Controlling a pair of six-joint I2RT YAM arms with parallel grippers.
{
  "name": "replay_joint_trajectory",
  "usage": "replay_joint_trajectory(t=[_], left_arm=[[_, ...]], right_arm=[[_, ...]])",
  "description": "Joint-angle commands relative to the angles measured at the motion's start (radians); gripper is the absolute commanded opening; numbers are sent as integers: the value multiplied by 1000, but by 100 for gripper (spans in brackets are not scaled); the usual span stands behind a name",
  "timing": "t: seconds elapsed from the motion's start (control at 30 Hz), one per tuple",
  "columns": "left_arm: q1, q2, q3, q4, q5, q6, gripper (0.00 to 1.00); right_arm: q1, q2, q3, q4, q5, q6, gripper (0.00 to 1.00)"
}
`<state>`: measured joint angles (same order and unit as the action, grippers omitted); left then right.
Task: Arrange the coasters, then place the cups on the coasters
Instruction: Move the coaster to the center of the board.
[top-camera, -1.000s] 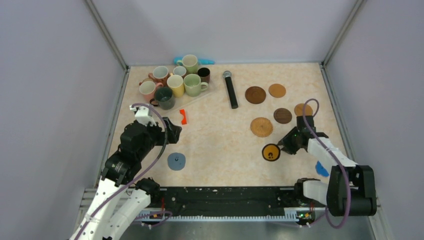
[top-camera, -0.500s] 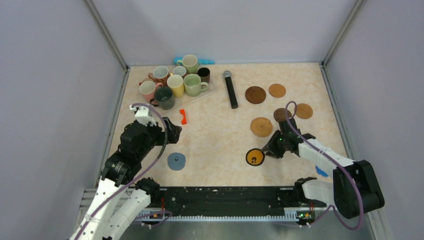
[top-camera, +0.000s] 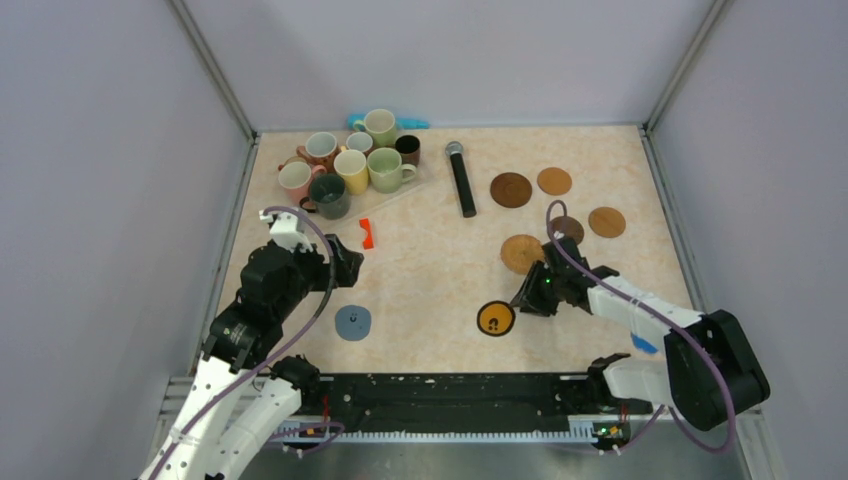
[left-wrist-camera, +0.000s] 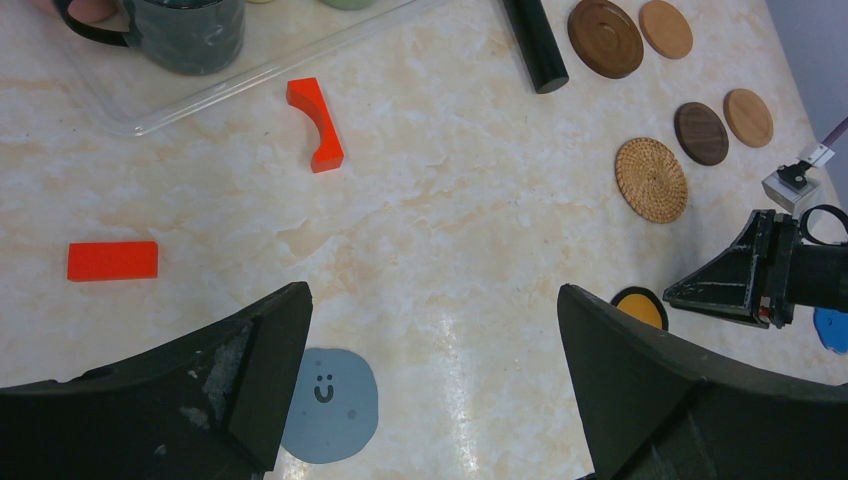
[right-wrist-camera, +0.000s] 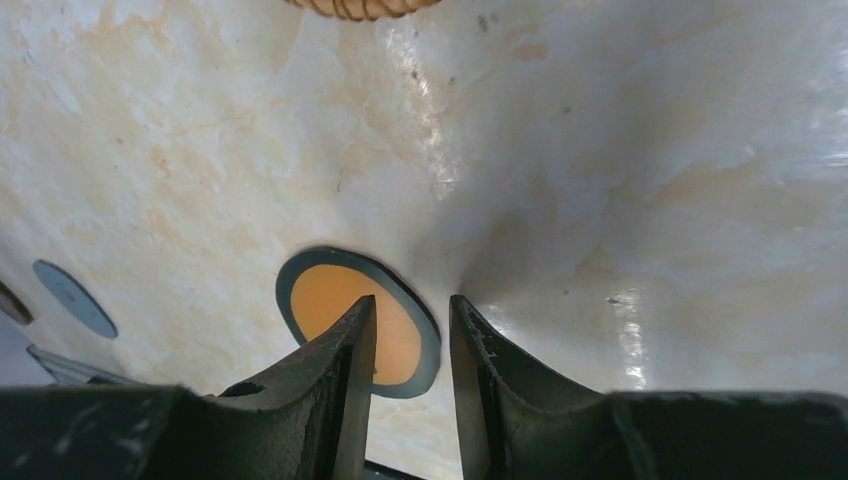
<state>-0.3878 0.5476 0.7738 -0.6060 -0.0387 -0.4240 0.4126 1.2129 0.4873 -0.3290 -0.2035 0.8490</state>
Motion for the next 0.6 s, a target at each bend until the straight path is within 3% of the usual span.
replay_joint_trajectory(t=[0.0,0.17,0.33,0.47,0.57], left_arm=[[-3,1,-8,43,6,4,98],[-2,1,-10,42,8,4,98],[-3,-1,-10,43,9,4,98],[-2,-1,-11,44,12,4,98],[-2,0,-11,44,13,4,98]], right_arm=[[9,-18,94,-98,153,-18,33],[-51,-83,167,-260,420,38,33],[-246,-150,171,-373,551,90,33],[-386,-218,150,-406,642,90,38],[-523,-250,121,-393,675,75,47]])
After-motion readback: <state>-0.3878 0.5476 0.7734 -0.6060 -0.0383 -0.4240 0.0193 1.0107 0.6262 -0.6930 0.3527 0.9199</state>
